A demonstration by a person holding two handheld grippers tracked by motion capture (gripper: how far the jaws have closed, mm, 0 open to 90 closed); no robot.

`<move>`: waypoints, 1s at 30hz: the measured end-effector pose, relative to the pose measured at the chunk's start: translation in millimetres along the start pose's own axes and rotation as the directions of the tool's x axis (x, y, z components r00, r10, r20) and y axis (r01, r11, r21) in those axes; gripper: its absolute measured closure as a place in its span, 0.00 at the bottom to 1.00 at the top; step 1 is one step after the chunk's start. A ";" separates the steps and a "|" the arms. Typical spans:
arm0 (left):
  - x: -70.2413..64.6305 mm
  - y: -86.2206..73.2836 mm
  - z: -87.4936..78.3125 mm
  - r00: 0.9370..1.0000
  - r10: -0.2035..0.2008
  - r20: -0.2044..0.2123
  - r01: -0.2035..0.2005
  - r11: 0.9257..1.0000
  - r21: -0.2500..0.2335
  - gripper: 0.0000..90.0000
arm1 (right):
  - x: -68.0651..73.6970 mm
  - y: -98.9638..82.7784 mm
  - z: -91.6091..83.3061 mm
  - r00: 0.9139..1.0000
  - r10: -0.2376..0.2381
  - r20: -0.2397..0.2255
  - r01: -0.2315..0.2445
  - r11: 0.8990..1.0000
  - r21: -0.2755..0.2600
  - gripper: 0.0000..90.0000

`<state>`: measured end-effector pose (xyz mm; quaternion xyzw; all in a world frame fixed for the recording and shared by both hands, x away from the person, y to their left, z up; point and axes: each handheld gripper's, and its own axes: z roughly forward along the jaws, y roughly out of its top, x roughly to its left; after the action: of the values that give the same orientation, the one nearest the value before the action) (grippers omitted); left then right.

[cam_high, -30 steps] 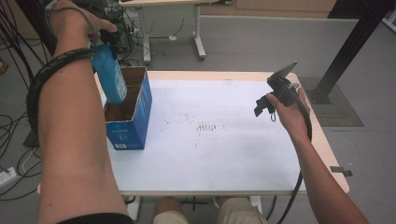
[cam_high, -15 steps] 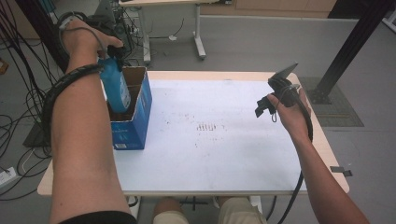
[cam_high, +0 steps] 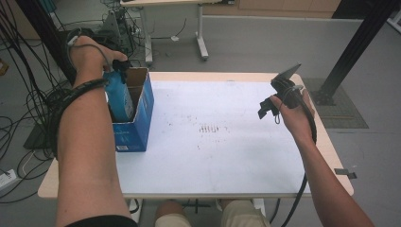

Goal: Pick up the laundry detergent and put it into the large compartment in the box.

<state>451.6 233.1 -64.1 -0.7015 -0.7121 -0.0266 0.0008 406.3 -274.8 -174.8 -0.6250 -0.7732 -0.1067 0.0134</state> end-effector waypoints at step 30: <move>-8.0 -2.1 55.5 0.999 0.040 -0.015 -0.040 0.999 0.008 0.42 | 3.0 -0.4 3.7 1.000 -0.003 0.016 0.003 1.000 0.005 0.12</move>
<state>451.6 227.2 -119.8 -0.7155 -0.6980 -0.0293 0.0095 405.6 -271.3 -178.0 -0.6246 -0.7745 -0.0997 0.0085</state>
